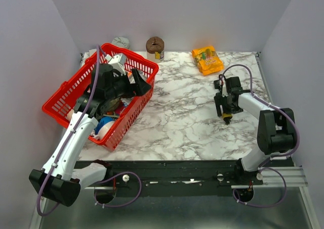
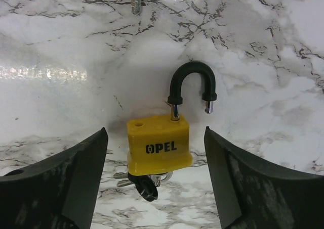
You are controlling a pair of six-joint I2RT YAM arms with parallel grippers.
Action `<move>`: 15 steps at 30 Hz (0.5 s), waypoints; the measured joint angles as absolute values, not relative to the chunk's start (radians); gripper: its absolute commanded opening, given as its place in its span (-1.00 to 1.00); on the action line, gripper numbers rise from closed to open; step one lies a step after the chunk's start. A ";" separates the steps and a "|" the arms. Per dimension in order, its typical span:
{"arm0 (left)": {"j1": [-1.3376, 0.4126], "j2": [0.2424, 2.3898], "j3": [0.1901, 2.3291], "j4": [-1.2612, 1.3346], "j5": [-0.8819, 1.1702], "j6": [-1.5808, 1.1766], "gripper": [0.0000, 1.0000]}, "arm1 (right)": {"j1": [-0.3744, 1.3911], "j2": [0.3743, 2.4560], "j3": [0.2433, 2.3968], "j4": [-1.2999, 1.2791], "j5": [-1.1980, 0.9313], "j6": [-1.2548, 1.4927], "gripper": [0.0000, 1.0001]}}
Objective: Unlock with the key
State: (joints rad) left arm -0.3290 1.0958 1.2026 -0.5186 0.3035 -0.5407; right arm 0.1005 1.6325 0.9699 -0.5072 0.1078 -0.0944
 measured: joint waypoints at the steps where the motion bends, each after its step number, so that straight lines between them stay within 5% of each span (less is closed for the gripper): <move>1: -0.329 1.095 1.201 -0.518 0.303 -0.540 0.98 | 0.100 1.633 0.971 -0.509 0.111 -0.089 0.80; 15: -0.271 1.063 1.170 -0.526 0.242 -0.517 0.98 | 0.063 1.531 1.113 -0.532 0.121 0.046 0.84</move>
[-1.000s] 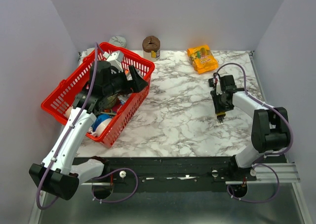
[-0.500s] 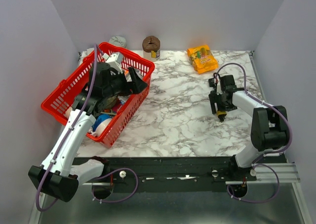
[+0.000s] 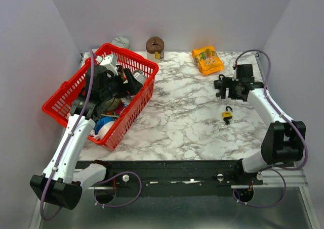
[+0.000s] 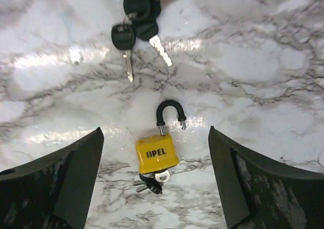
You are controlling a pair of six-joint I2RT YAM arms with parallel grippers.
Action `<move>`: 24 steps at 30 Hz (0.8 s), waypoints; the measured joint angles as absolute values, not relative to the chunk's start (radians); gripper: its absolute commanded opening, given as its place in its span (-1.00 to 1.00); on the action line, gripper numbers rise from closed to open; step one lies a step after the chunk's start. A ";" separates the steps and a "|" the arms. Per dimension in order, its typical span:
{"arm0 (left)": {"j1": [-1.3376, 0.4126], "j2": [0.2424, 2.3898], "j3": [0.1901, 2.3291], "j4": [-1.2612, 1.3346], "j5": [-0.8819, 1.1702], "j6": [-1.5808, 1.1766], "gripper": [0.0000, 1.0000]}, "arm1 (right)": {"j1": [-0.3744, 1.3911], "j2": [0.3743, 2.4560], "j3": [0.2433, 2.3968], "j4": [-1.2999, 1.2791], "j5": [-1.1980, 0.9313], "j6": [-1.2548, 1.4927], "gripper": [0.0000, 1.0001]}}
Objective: Unlock with the key
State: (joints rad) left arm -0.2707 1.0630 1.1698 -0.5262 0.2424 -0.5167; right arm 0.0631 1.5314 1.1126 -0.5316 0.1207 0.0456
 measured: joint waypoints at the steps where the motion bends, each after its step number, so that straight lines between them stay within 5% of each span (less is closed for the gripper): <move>1: -0.256 1.062 1.170 -0.531 0.235 -0.517 0.98 | 0.056 1.507 1.126 -0.532 0.117 0.055 0.84; 13: -0.126 1.024 1.235 -0.648 0.179 -0.476 0.98 | 0.026 1.195 1.301 -0.597 0.009 0.090 0.83; 24: -0.126 0.831 1.198 -0.619 0.128 -0.437 0.98 | 0.026 0.767 1.036 -0.521 -0.118 0.166 0.83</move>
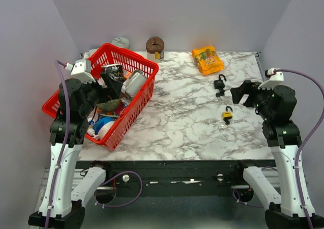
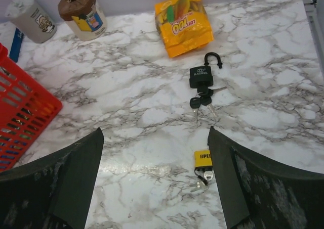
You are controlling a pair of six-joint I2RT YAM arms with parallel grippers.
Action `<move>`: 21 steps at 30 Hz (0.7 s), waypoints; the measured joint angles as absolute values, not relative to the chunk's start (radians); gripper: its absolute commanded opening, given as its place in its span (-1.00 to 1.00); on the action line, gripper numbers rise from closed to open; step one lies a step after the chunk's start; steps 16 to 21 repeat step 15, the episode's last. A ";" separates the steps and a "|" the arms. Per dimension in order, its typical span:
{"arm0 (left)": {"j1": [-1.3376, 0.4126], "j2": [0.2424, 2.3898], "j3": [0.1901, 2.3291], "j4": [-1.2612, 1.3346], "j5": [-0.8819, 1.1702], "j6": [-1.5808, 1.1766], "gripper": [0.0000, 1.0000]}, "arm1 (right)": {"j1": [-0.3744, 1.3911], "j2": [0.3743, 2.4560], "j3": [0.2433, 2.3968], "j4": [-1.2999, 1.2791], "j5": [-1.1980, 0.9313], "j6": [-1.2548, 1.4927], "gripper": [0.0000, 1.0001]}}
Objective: Unlock with the key
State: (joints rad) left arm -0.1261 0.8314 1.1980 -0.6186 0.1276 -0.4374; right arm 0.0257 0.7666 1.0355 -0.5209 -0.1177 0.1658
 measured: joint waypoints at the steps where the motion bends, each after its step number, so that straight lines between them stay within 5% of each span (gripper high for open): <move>1: -0.126 0.824 1.196 -0.615 0.123 -0.438 0.98 | 0.026 0.753 1.016 -0.515 -0.125 0.173 0.83; 21: -0.126 0.807 1.116 -0.559 0.091 -0.485 0.98 | 0.026 0.734 0.982 -0.455 -0.196 0.218 0.83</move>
